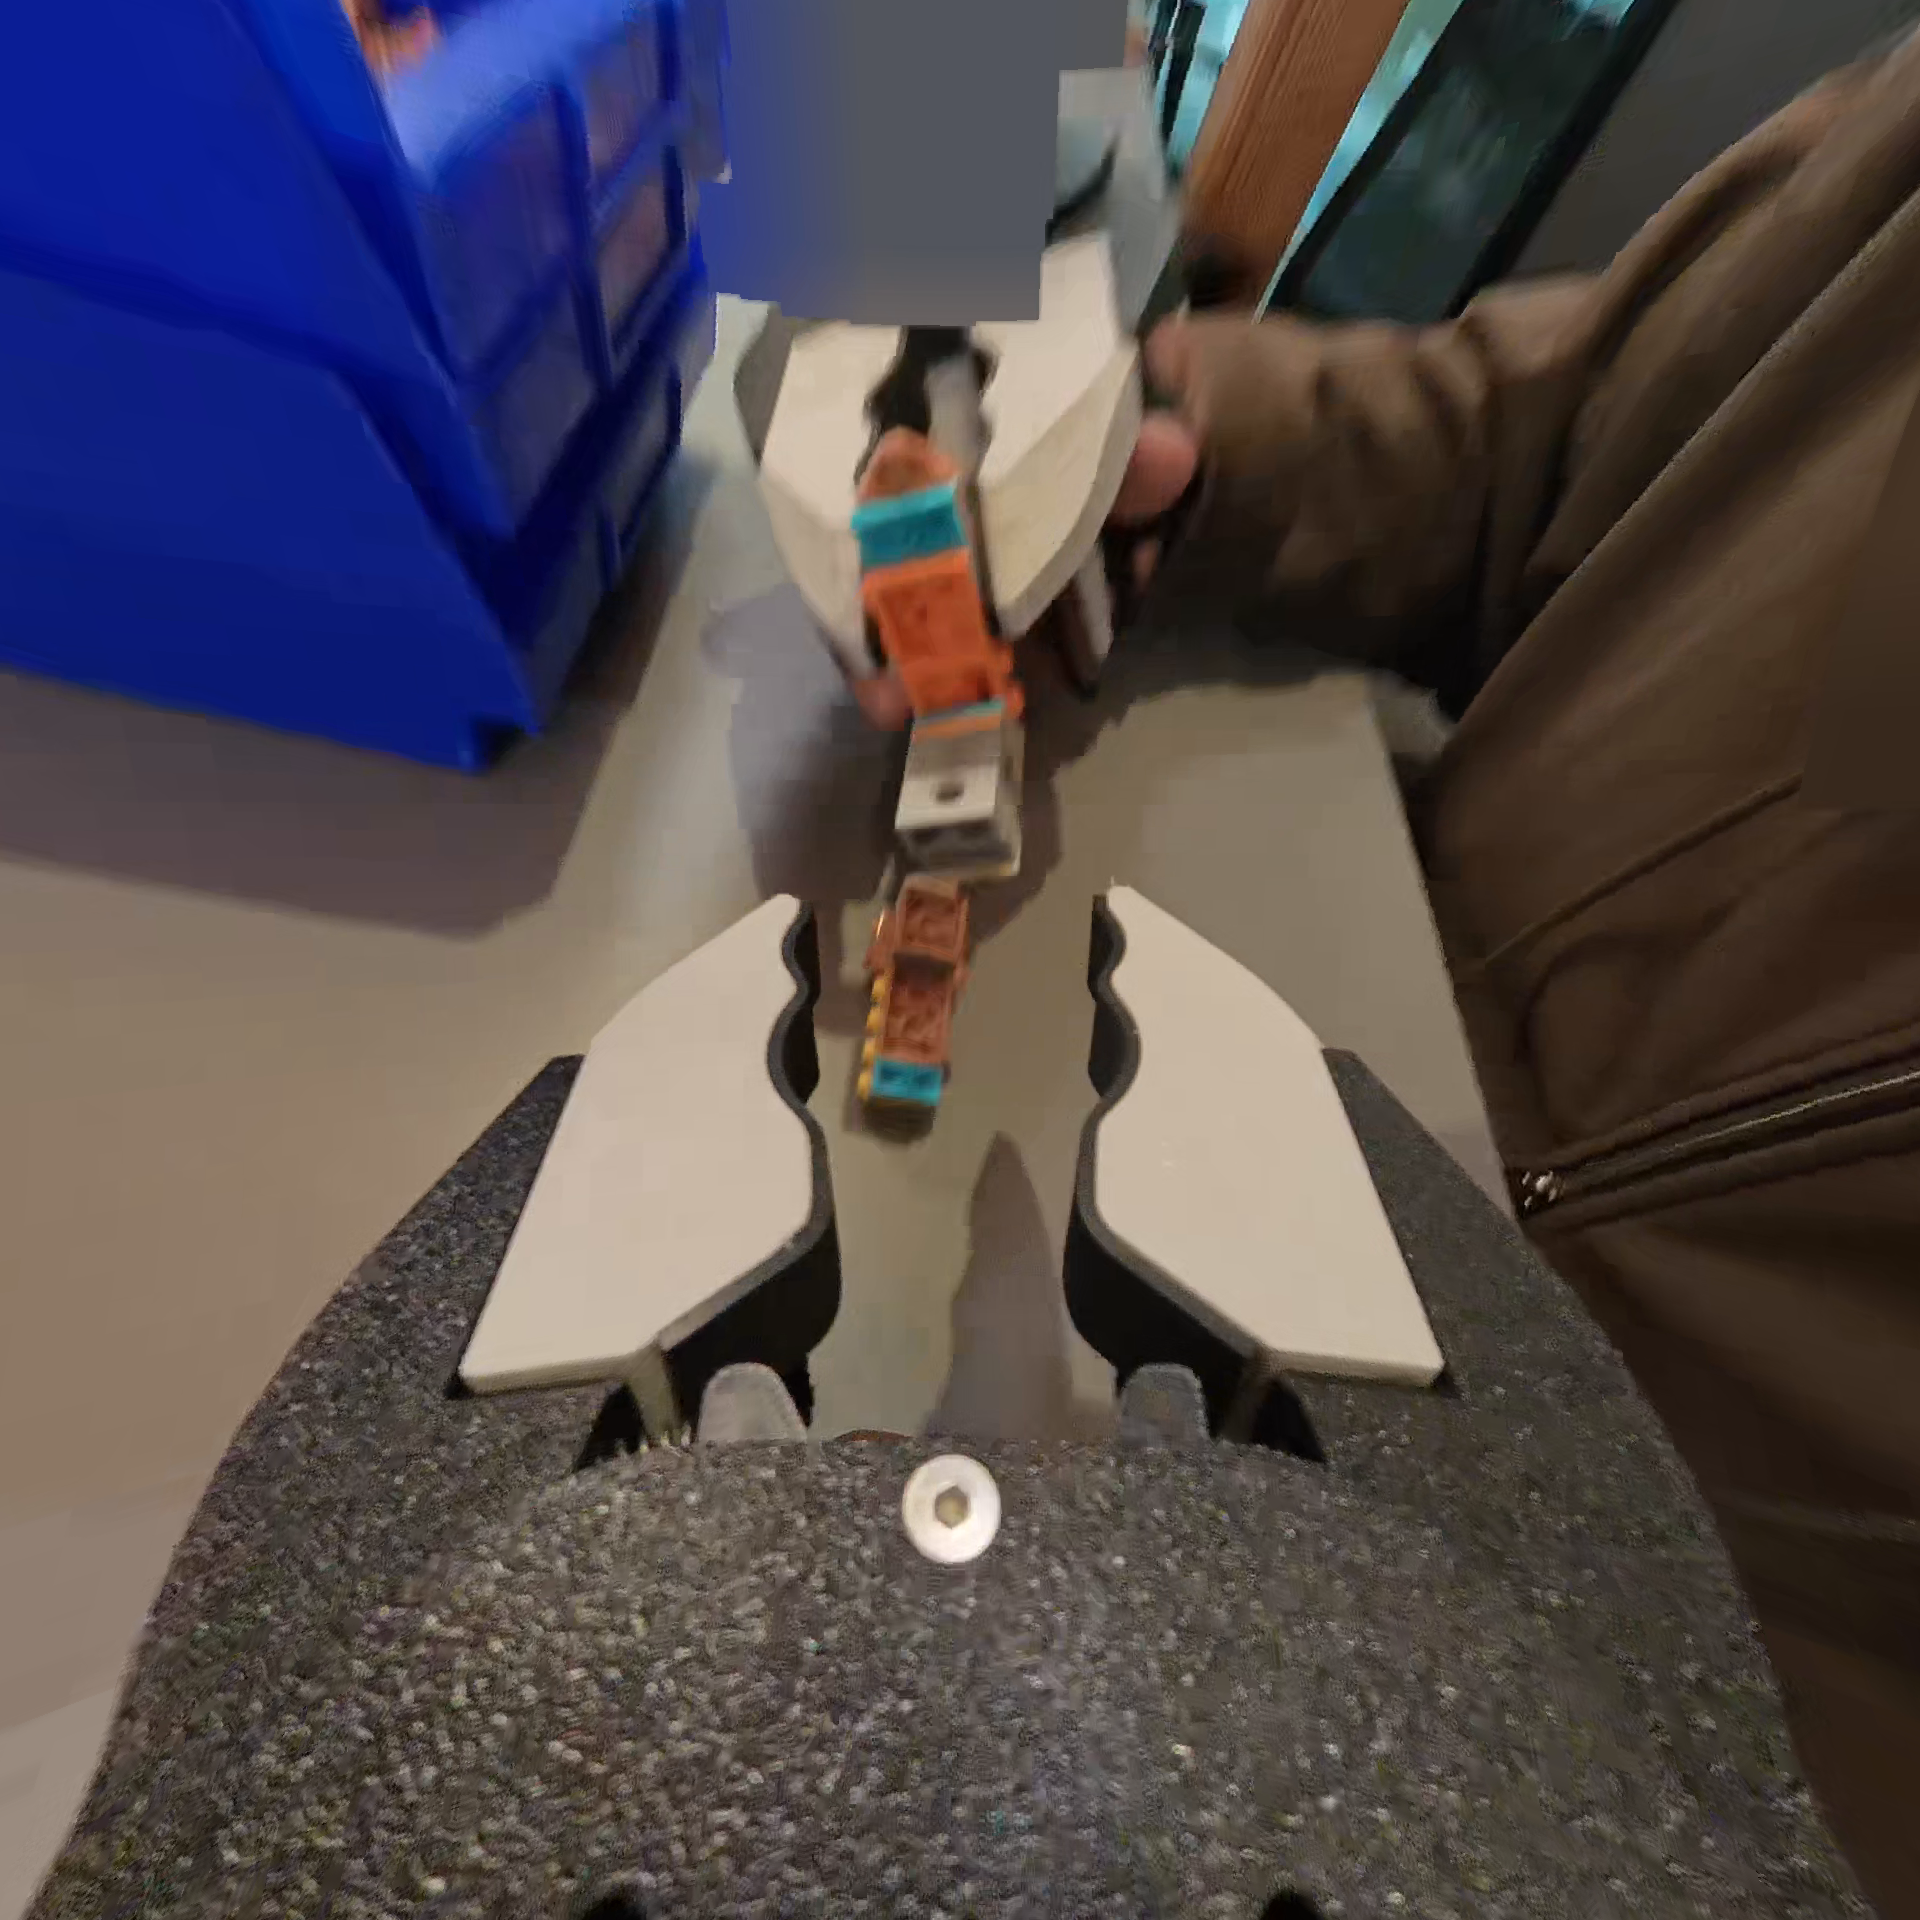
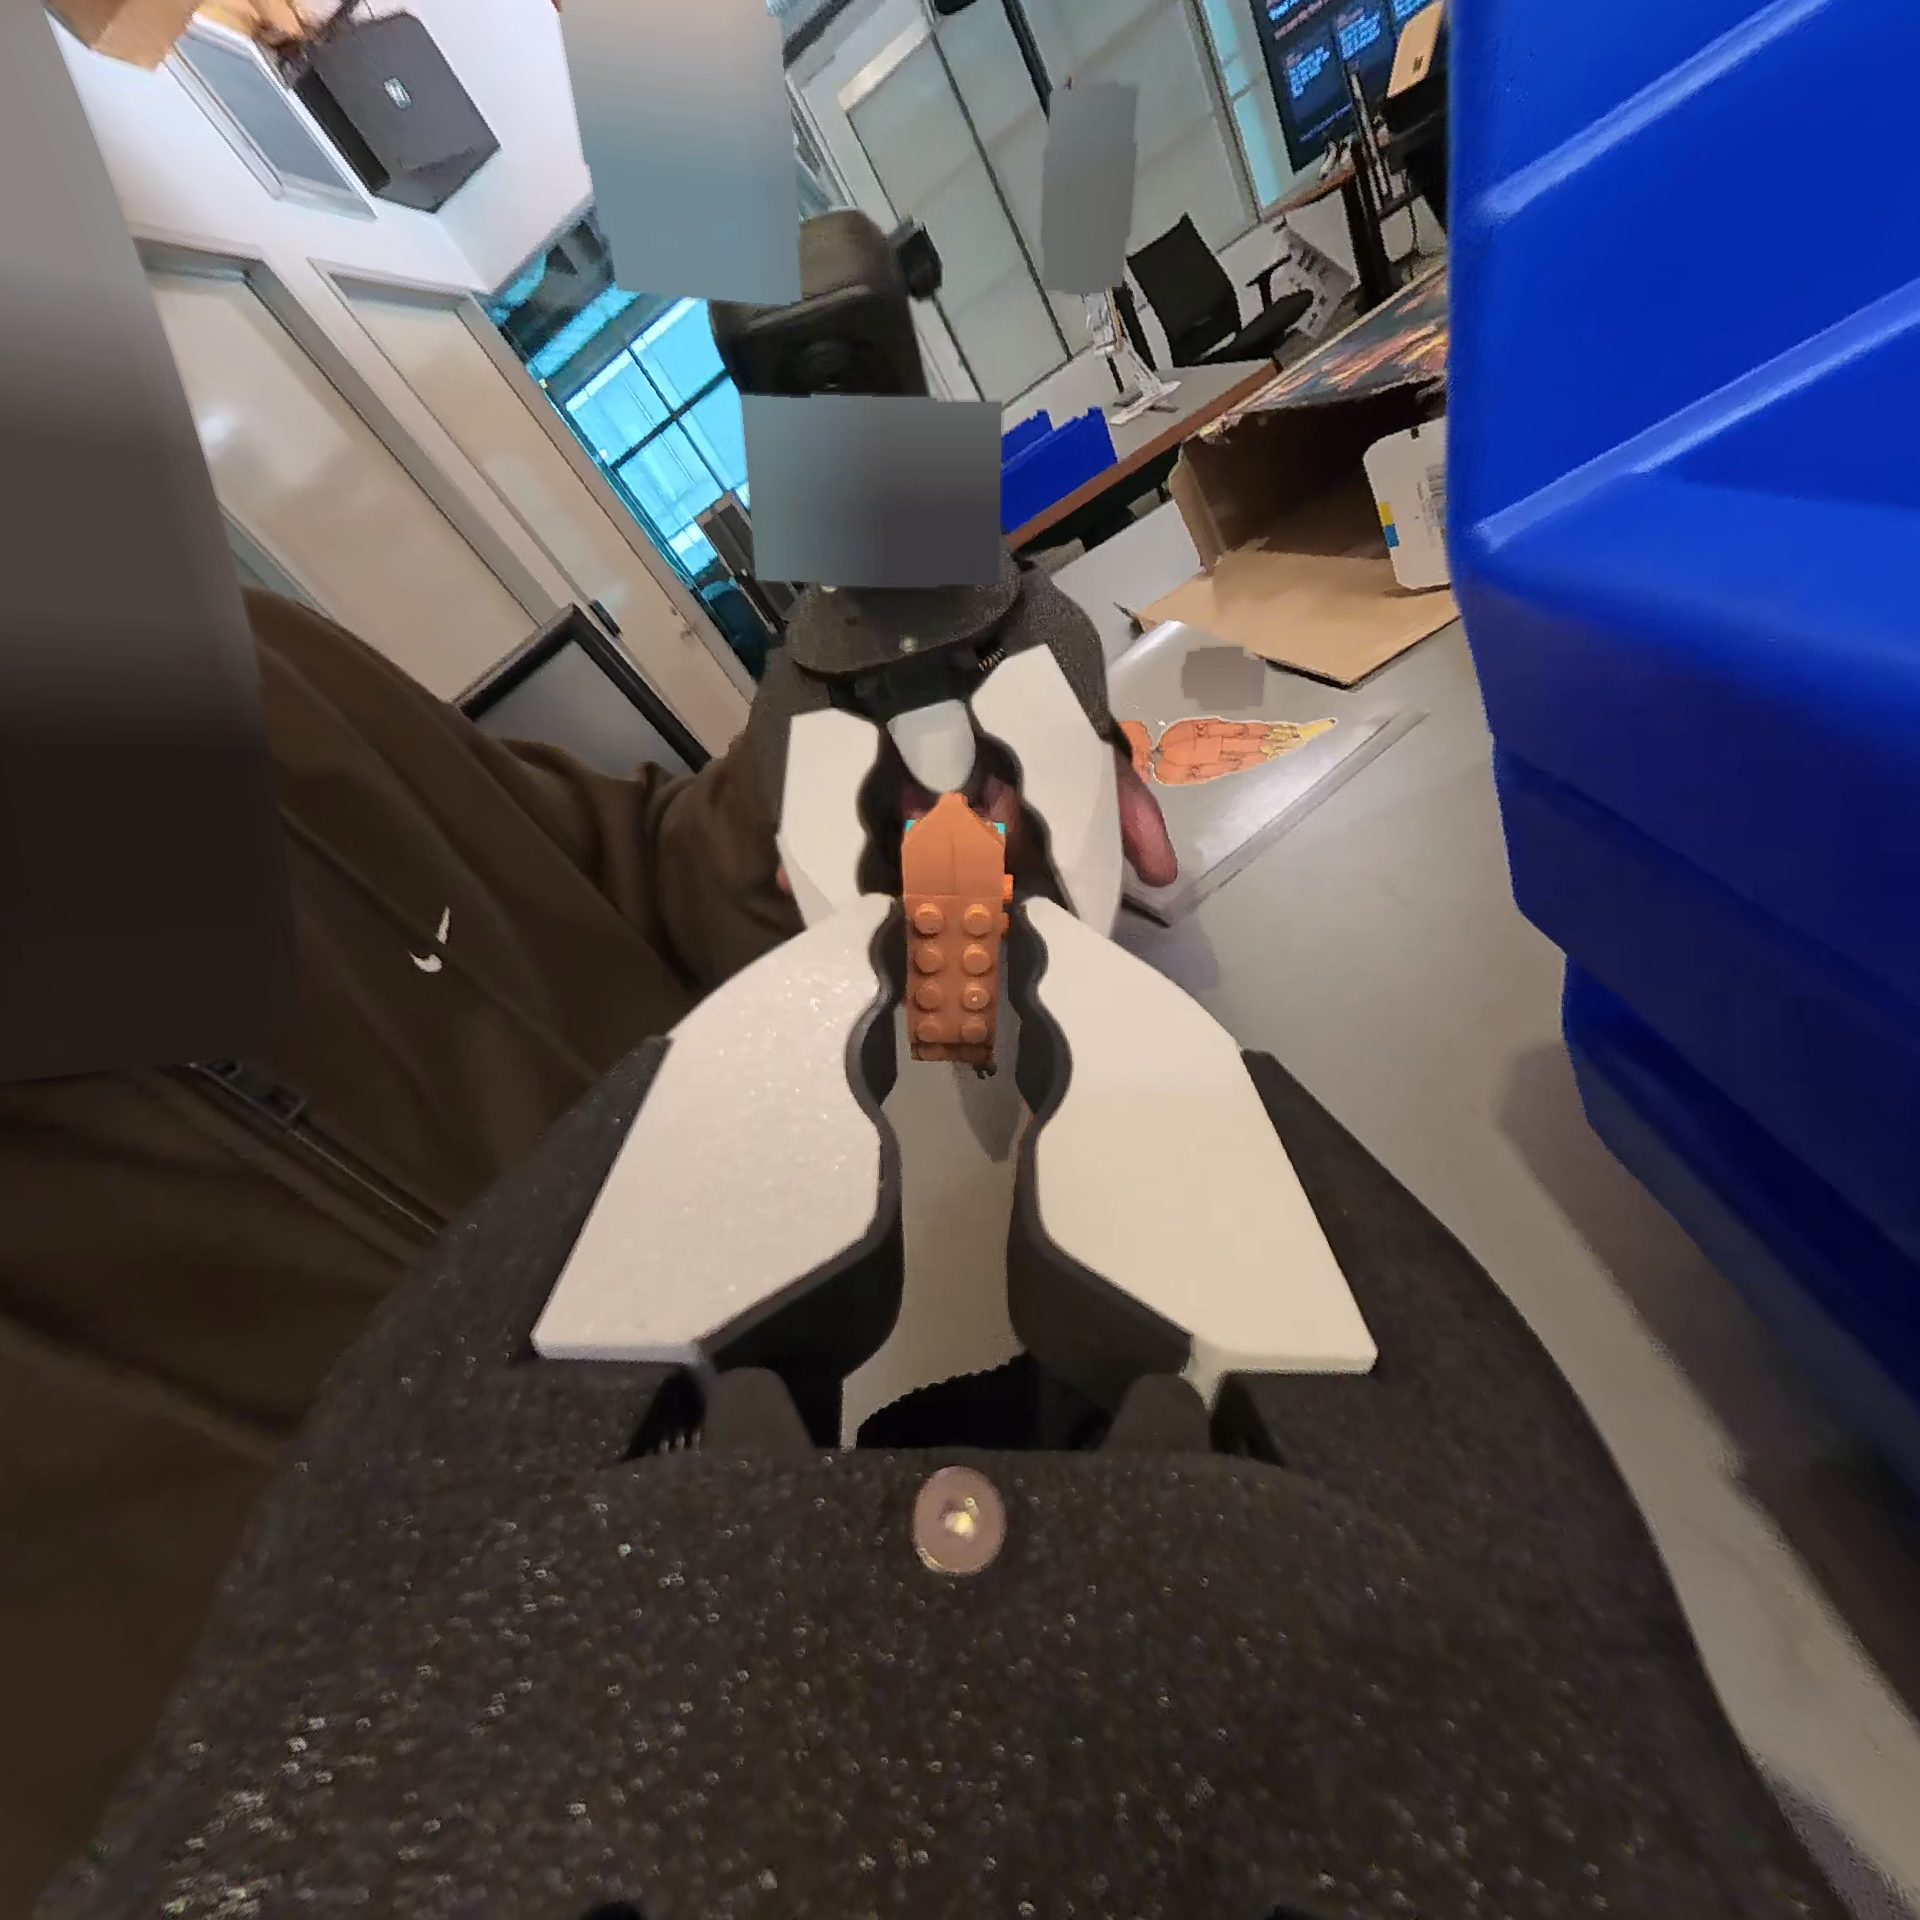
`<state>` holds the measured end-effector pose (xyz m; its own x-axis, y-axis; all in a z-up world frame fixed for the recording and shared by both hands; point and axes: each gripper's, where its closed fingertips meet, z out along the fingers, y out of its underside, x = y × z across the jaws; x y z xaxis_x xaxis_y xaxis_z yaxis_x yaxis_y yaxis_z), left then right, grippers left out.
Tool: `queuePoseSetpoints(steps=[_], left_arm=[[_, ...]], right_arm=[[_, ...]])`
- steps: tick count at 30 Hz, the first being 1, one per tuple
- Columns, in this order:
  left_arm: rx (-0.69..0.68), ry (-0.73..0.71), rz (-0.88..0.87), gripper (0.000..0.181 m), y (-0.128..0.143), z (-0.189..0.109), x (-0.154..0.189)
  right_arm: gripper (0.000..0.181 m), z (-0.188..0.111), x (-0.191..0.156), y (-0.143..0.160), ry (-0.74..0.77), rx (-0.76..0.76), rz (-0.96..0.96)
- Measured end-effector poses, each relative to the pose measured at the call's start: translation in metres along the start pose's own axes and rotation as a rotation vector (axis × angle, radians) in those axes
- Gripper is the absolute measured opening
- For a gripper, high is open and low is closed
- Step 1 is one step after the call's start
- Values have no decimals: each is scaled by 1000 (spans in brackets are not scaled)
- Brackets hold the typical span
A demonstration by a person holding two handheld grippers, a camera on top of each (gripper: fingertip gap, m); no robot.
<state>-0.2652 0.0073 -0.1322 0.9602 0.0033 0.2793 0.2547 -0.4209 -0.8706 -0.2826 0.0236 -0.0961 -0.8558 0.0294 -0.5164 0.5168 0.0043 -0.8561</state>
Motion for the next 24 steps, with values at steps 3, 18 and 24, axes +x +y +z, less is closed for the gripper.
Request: queuePoseSetpoints(steps=[3, 18, 24], left_arm=[[110, 47, -13, 49, -16, 3, 9], [184, 11, 16, 18, -23, 7, 7], [153, 14, 33, 18, -20, 11, 9]], right_arm=[[18, 5, -4, -1, -30, 27, 22], [34, 14, -5, 6, 26, 9, -38], [19, 17, -8, 10, 47, -28, -143]])
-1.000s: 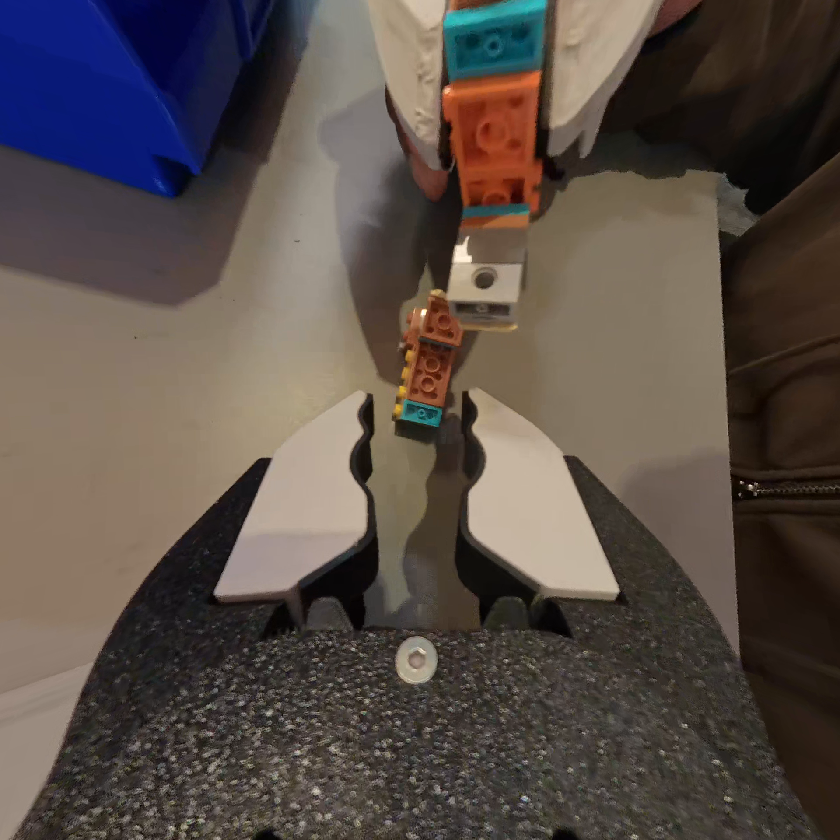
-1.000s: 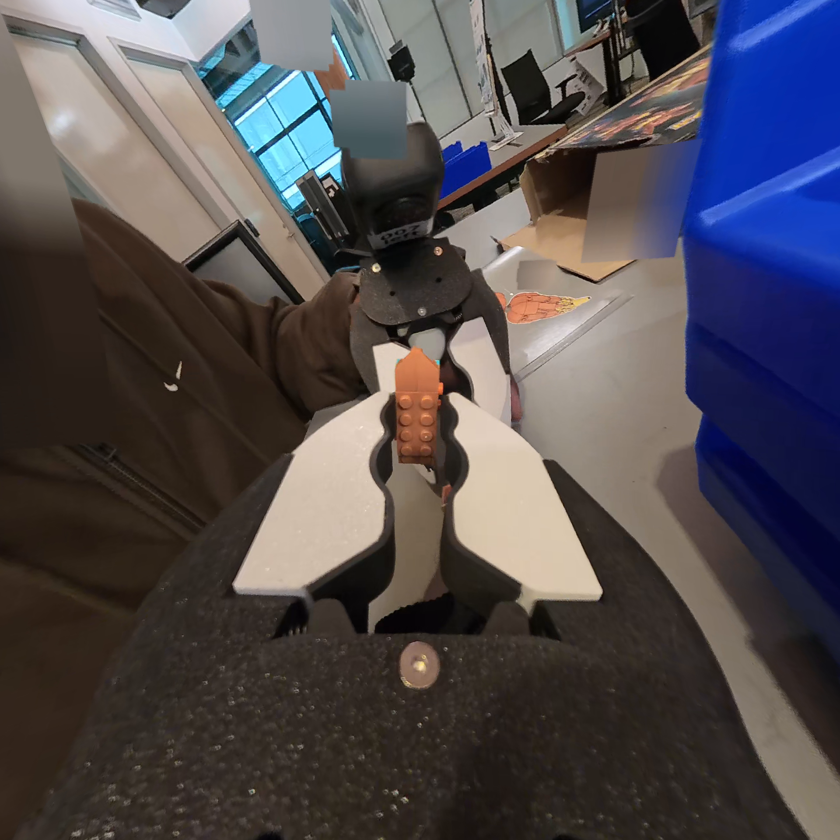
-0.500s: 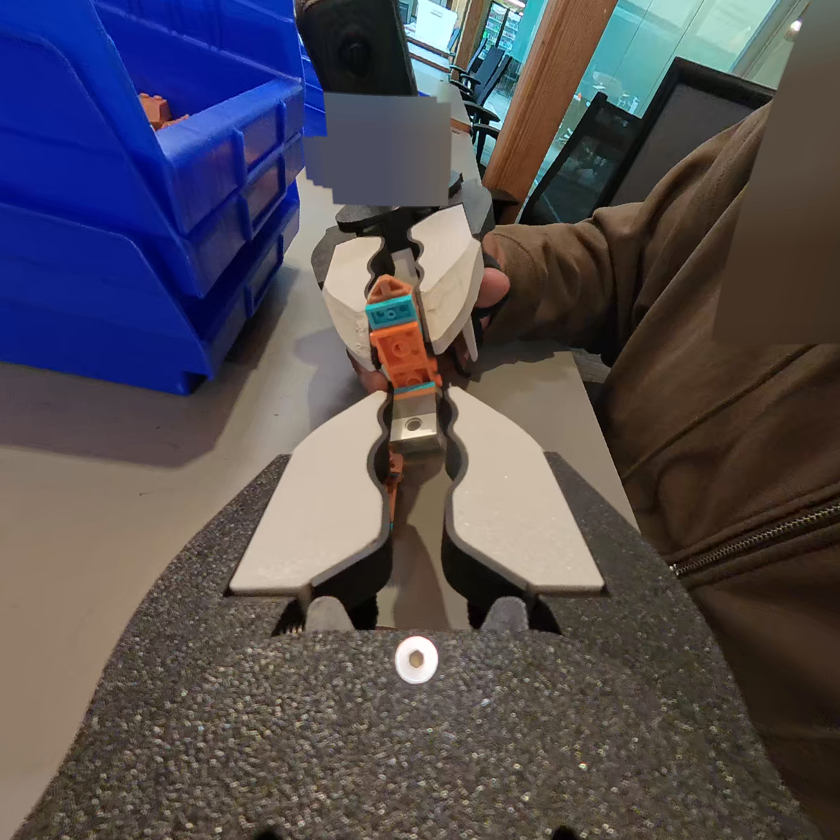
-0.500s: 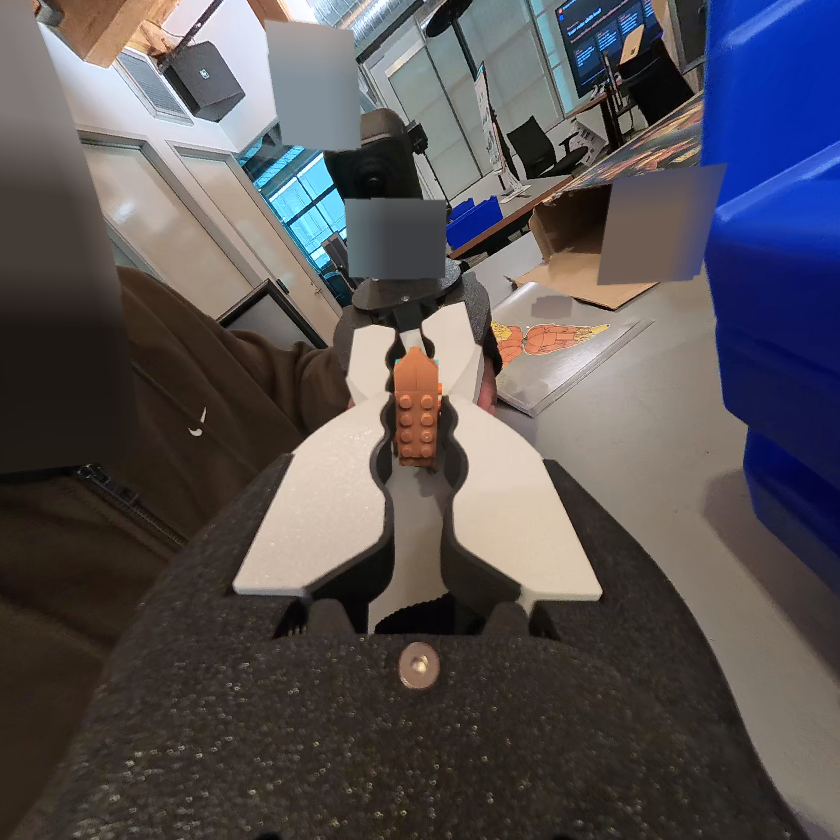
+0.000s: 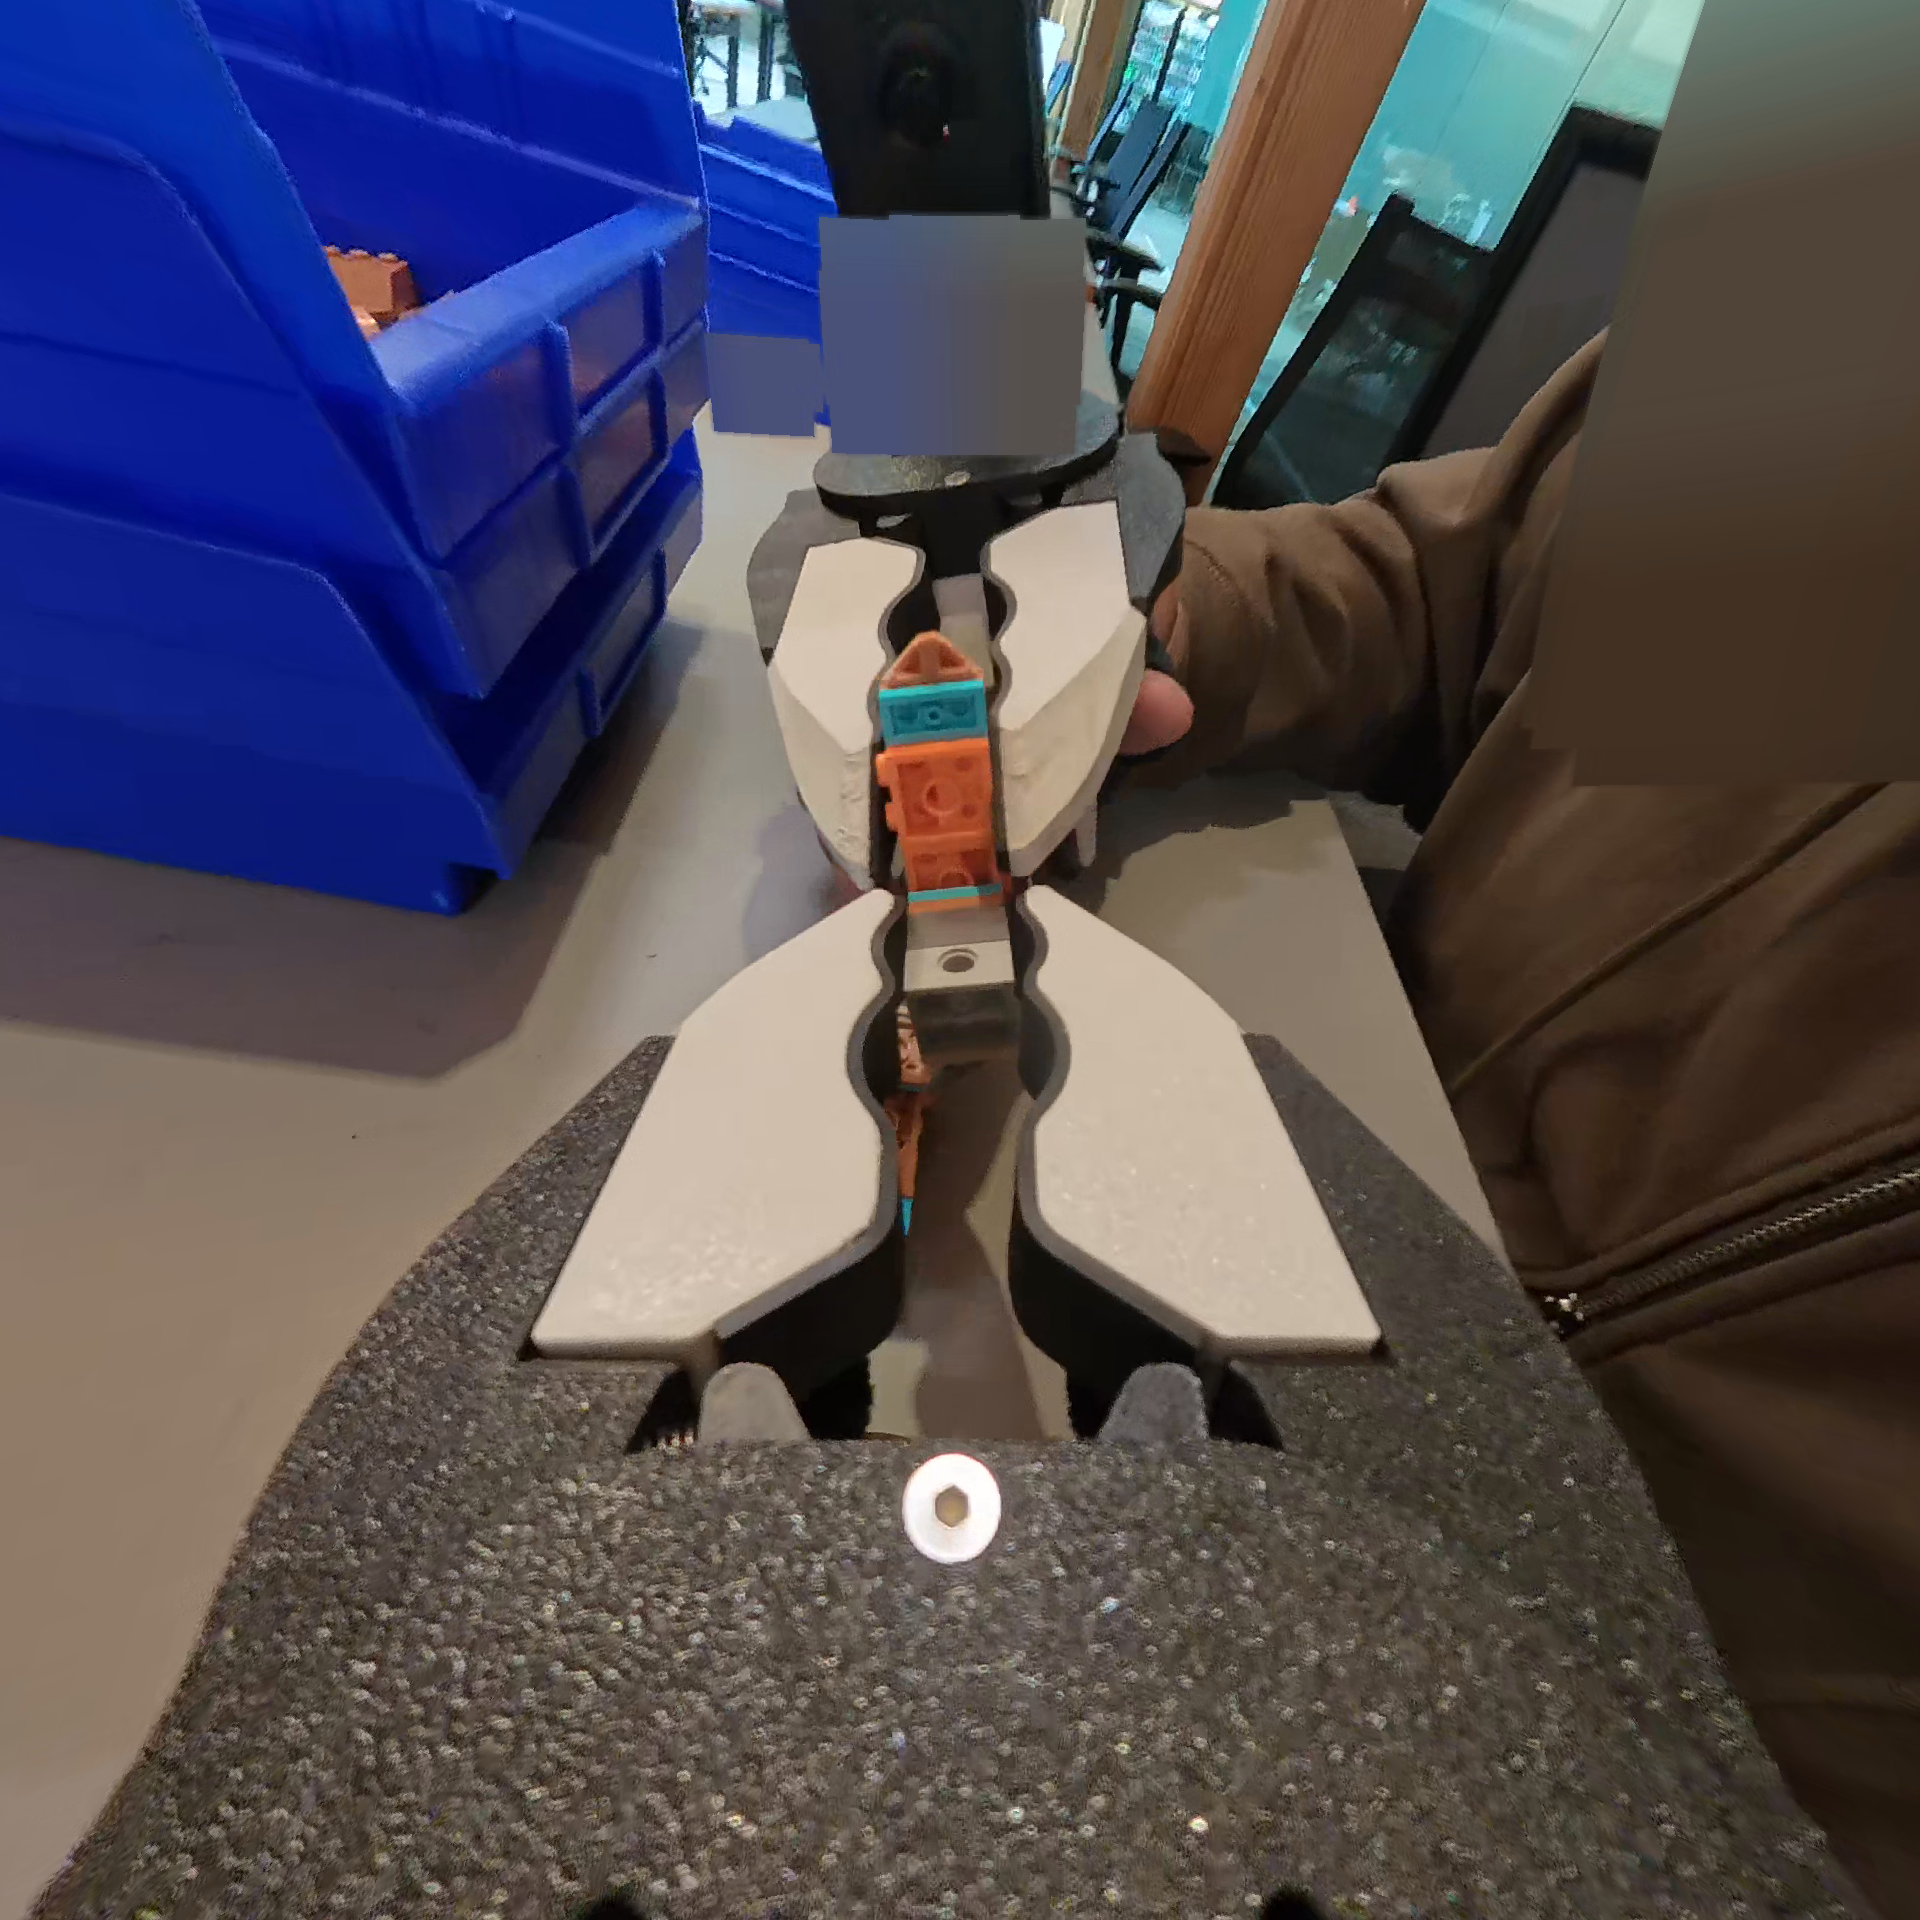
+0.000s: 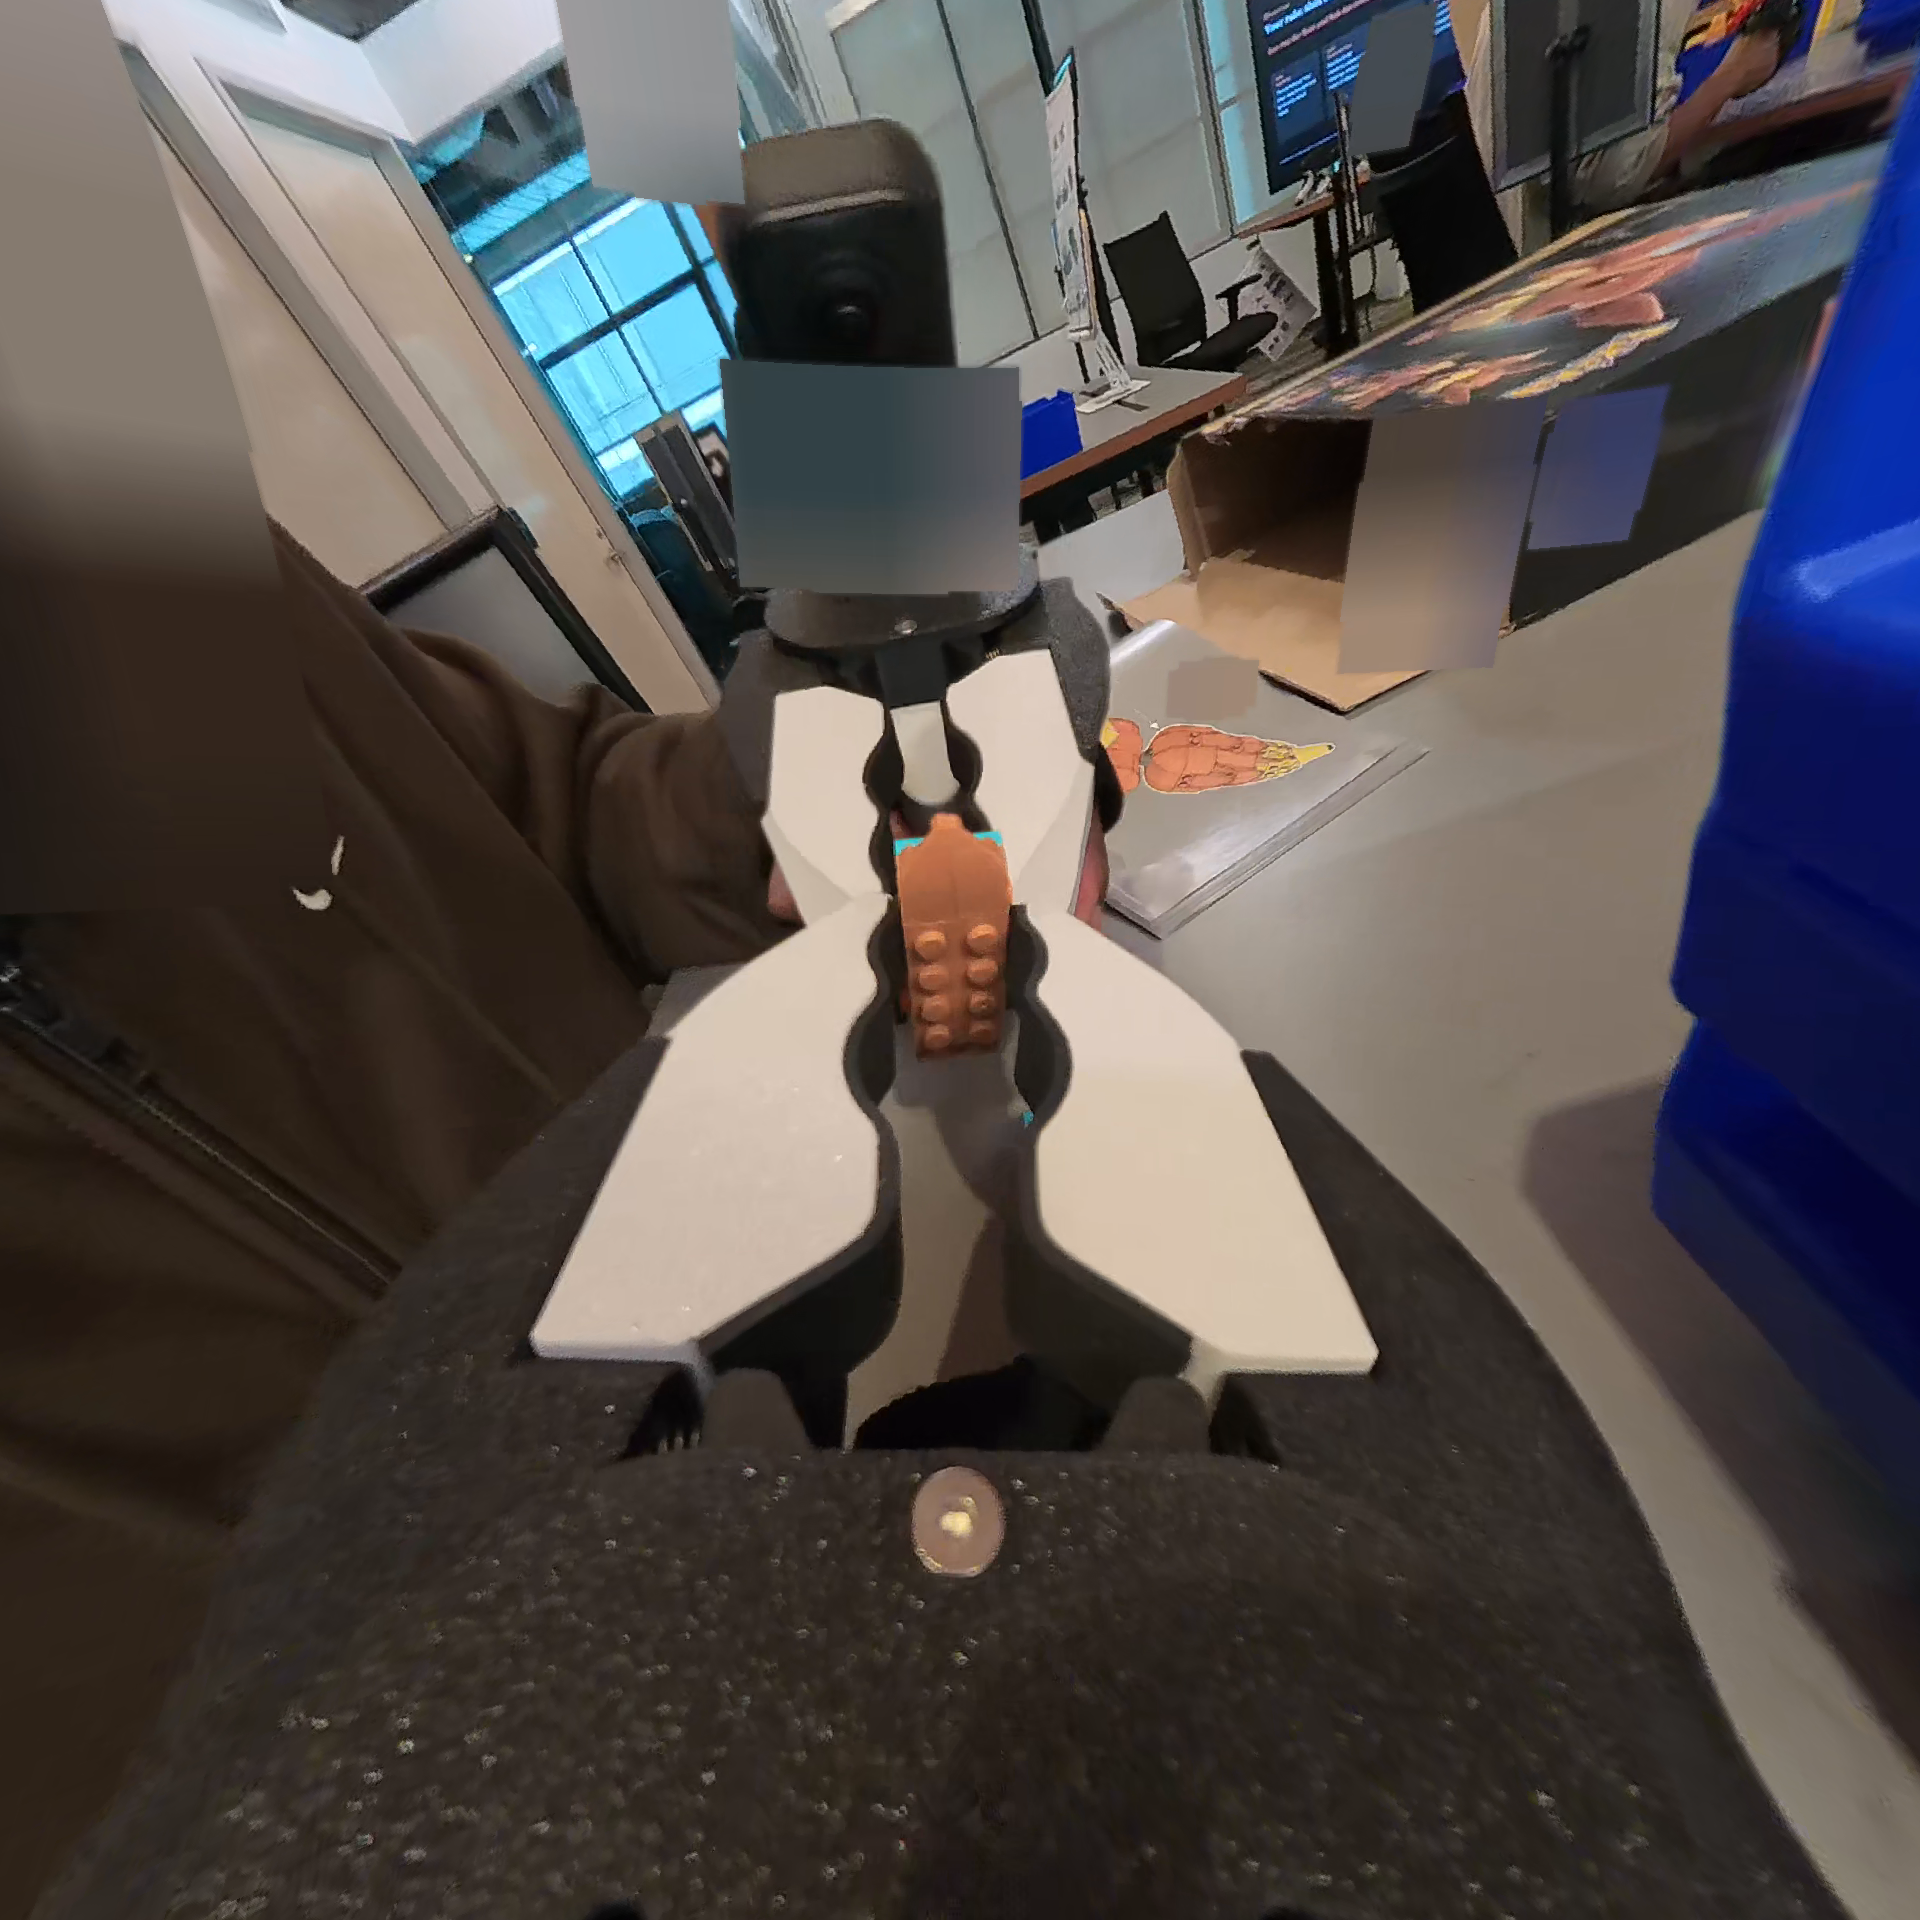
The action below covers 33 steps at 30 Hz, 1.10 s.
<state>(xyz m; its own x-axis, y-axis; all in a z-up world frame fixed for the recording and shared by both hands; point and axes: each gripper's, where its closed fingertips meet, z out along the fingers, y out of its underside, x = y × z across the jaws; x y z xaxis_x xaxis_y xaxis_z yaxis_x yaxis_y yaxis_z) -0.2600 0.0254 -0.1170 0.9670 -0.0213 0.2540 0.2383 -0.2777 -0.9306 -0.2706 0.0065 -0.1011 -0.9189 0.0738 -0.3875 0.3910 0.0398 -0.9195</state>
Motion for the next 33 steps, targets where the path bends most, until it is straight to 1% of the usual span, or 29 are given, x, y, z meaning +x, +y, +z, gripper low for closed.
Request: queuePoseSetpoints(steps=[3, 4, 6, 7, 8, 9, 11, 13, 18, 20, 22, 25, 28, 30, 33], left_arm=[[45, 52, -50, 18, -5, -4, 2], [69, 50, -66, 18, -7, -9, -2], [162, 24, -143, 18, -18, -30, -19], [210, 19, -186, 18, -24, -41, -27], [233, 3, -206, 18, -28, -48, -32], [215, -11, -202, 18, -27, -50, -34], [107, -73, -169, 18, -13, -42, -38], [-13, -131, -118, 18, 3, -31, -40], [-375, -264, -24, 19, 57, -18, -48], [-457, -264, -24, 19, 72, -15, -47], [-493, -254, -40, 21, 79, -14, -45], [-465, -246, -51, 33, 73, -17, -45], [-400, -254, -24, 44, 56, -25, -45], [-306, -260, 35, 46, 36, -27, -44], [-118, -261, 167, 45, 2, -25, -34]], right_arm=[[19, -2, -2, -2, -9, 3, -27], [19, -7, -2, -6, -8, 26, -32], [19, -31, 8, -32, 10, 174, 6], [19, -44, 14, -42, 22, 224, 27], [19, -54, 18, -47, 35, 248, 35], [19, -59, 21, -48, 45, 253, 37], [19, -58, 22, -46, 58, 254, 37], [19, -51, 17, -43, 39, 240, 39], [19, -40, 16, -33, 28, 205, 69], [19, -37, 17, -30, 28, 194, 87], [19, -35, 19, -28, 35, 184, 97], [19, -32, 20, -24, 50, 162, 92], [19, -29, 22, -20, 89, 117, 46], [19, -27, 22, -16, 115, 81, 6], [19, -19, 19, -9, 141, 24, -69]])
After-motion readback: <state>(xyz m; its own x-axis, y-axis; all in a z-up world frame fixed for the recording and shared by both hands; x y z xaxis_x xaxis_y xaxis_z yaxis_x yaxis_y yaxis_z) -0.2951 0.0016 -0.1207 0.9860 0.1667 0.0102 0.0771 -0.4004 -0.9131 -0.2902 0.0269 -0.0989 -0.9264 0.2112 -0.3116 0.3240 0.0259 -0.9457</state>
